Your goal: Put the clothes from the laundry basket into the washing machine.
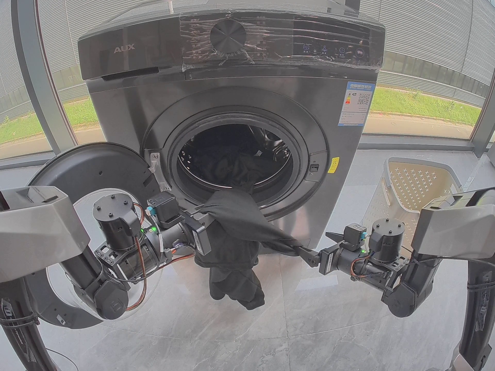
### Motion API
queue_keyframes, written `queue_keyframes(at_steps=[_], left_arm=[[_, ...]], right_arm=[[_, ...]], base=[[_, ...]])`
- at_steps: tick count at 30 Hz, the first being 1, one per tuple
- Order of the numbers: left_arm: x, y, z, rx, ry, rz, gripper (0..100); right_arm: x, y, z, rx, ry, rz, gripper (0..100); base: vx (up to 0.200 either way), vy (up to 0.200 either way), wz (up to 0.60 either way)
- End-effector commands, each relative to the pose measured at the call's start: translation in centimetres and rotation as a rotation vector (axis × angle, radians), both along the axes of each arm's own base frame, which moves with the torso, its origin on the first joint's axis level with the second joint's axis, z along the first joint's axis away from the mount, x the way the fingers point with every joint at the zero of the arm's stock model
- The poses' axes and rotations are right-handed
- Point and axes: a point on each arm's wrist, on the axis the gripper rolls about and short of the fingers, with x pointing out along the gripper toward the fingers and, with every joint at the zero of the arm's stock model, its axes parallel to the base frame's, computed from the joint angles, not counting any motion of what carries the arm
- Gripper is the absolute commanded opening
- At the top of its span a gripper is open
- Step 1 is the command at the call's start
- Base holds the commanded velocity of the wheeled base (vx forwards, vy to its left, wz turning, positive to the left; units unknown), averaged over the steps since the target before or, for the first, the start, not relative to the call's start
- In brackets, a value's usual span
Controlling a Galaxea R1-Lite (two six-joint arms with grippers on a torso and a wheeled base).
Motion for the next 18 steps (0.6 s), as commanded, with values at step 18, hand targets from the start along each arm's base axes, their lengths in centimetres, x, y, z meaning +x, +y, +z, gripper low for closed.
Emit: queue_keyframes(at_steps=[18], left_arm=[[0.6,0.2,-0.9,0.023,0.012,0.042,0]], right_arm=[[-1.7,3.0,2.0,0.064,-0.073,0.217,100]], base=[[0.000,0.000,0.00]])
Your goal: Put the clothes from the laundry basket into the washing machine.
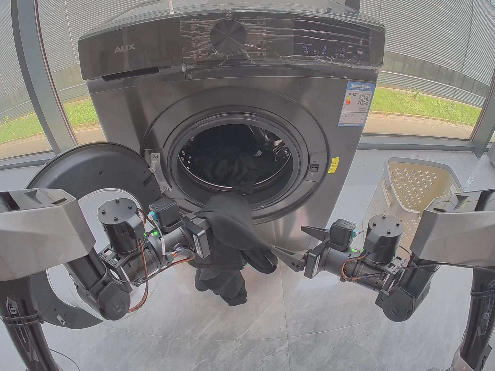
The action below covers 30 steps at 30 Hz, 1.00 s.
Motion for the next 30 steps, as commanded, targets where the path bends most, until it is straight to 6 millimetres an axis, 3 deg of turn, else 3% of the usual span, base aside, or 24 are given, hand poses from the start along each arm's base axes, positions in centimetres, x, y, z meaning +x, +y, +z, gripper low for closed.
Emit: queue_keyframes(at_steps=[1,8,14,19,20,23,24,30], left_arm=[[0.1,0.0,0.4,-0.008,-0.013,0.000,0],[-0.6,0.2,2.7,-0.041,-0.074,-0.013,0],[-1.2,0.4,4.0,-0.062,-0.102,-0.019,0],[-1.9,0.3,4.5,-0.066,-0.111,-0.058,0],[-2.4,0.2,4.4,-0.061,-0.101,-0.090,0],[-3.0,0.3,4.1,-0.051,-0.083,-0.117,0],[-3.5,0.2,3.8,-0.043,-0.070,-0.146,0],[-4.4,-0.5,3.8,-0.040,-0.061,-0.189,0]], right_arm=[[-0.2,-0.2,-0.5,-0.013,0.019,-0.001,100],[-1.2,-0.7,-4.4,-0.110,0.128,0.023,100],[-1.7,-1.1,-5.8,-0.140,0.169,0.098,100],[0.4,-0.8,-6.5,-0.131,0.137,0.013,100],[1.8,-0.9,-6.2,-0.115,0.096,-0.044,100],[3.2,-1.0,-5.6,-0.088,0.054,-0.048,100],[4.3,-1.0,-5.7,-0.074,0.032,-0.046,100],[6.3,0.1,-6.9,-0.051,-0.010,-0.027,100]], base=[[0.000,0.000,0.00],[0.000,0.000,0.00],[0.000,0.000,0.00],[0.000,0.000,0.00],[0.000,0.000,0.00],[0.000,0.000,0.00],[0.000,0.000,0.00],[0.000,0.000,0.00]])
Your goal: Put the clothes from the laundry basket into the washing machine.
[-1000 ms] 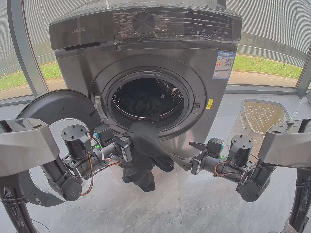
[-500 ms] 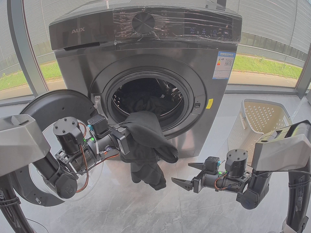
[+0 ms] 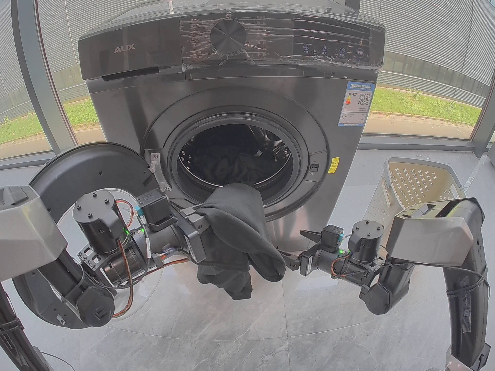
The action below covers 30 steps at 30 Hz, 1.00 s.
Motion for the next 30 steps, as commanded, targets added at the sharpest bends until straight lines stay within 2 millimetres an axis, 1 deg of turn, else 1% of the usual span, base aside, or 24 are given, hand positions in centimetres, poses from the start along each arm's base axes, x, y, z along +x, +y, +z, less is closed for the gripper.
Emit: queue_keyframes(at_steps=[1,2,3,6,7,8,13,16,17,19,22,24,30], left_arm=[[-1.2,-0.5,0.2,0.003,0.003,-0.043,0],[-1.3,-0.7,0.2,0.003,0.002,-0.050,0],[-1.4,-0.8,0.2,0.006,-0.002,-0.051,0],[-1.3,-0.8,0.0,0.011,-0.001,-0.045,0],[-1.0,-0.8,-0.1,0.010,0.002,-0.036,0],[-0.9,-0.8,-0.3,0.013,0.009,-0.013,0],[-0.6,-0.8,-0.6,0.015,0.018,0.041,0],[-0.8,-0.9,-0.8,0.018,0.027,0.036,0],[-0.8,-0.9,-0.8,0.018,0.027,0.036,0],[-0.9,-1.2,-0.8,0.019,0.028,0.028,0],[-1.1,-1.5,-1.2,0.025,0.037,0.024,0],[-1.0,-1.7,-1.4,0.026,0.044,0.036,0],[-1.0,-2.0,-1.2,0.017,0.043,0.037,0]], right_arm=[[2.0,0.6,-1.9,0.009,-0.016,0.002,100],[2.5,1.1,-2.2,0.016,-0.030,0.011,100],[2.5,1.3,-2.3,0.017,-0.031,0.016,100],[2.4,1.8,-2.3,0.020,-0.037,0.036,100],[2.1,2.2,-2.3,0.022,-0.032,0.065,100],[1.8,2.6,-2.1,0.027,-0.035,0.095,100],[1.4,3.4,-1.5,0.039,-0.045,0.150,100],[0.8,4.6,-0.8,0.053,-0.062,0.196,100],[0.8,4.6,-0.8,0.053,-0.062,0.196,100],[0.9,5.4,-0.4,0.067,-0.080,0.206,100],[1.9,6.1,0.2,0.093,-0.125,0.190,100],[2.2,6.3,0.5,0.105,-0.140,0.166,100],[1.3,7.4,0.6,0.123,-0.119,0.191,100]], base=[[0.000,0.000,0.00],[0.000,0.000,0.00],[0.000,0.000,0.00],[0.000,0.000,0.00],[0.000,0.000,0.00],[0.000,0.000,0.00],[0.000,0.000,0.00],[0.000,0.000,0.00],[0.000,0.000,0.00],[0.000,0.000,0.00],[0.000,0.000,0.00],[0.000,0.000,0.00],[0.000,0.000,0.00]])
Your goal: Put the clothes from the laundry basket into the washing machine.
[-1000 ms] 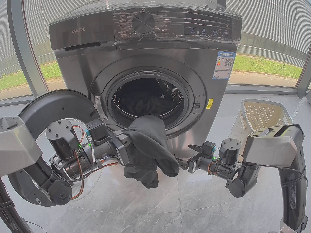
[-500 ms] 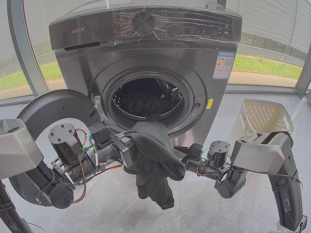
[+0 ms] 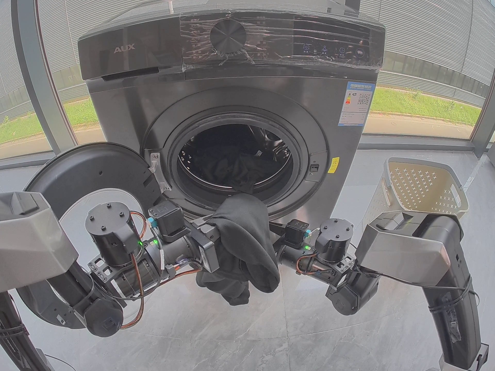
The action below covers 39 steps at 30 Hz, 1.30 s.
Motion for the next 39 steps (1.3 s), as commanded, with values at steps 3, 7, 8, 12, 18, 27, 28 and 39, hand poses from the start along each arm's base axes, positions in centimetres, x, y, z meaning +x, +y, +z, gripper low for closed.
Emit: queue_keyframes(at_steps=[3,7,8,12,18,27,28,39], left_arm=[[0.0,-0.3,-0.2,0.001,0.004,-0.009,0],[0.1,-0.2,-0.1,-0.001,0.000,-0.003,0],[0.3,-0.1,0.1,-0.005,-0.006,0.006,0],[1.0,0.7,0.3,-0.013,-0.016,0.040,0],[1.9,2.5,0.1,-0.010,-0.005,0.143,0],[1.4,3.5,-0.6,-0.001,0.039,0.190,0],[1.3,3.6,-0.7,0.002,0.044,0.188,0],[1.2,4.1,-1.2,0.011,0.072,0.204,0]], right_arm=[[-0.6,1.1,-0.1,0.004,0.000,0.029,0],[-1.0,1.3,-0.1,0.002,0.005,0.039,0],[-1.2,1.2,-0.3,-0.006,0.014,0.039,0],[-2.1,0.6,-0.7,-0.031,0.048,0.041,0],[-4.2,-2.5,1.8,-0.060,0.082,0.009,0],[-7.6,-6.5,5.9,-0.070,0.078,-0.037,0],[-8.2,-6.7,5.9,-0.081,0.086,-0.033,0],[-8.5,-7.9,7.9,-0.054,0.045,-0.143,0]], base=[[0.000,0.000,0.00],[0.000,0.000,0.00],[0.000,0.000,0.00],[0.000,0.000,0.00],[0.000,0.000,0.00],[0.000,0.000,0.00],[0.000,0.000,0.00],[0.000,0.000,0.00]])
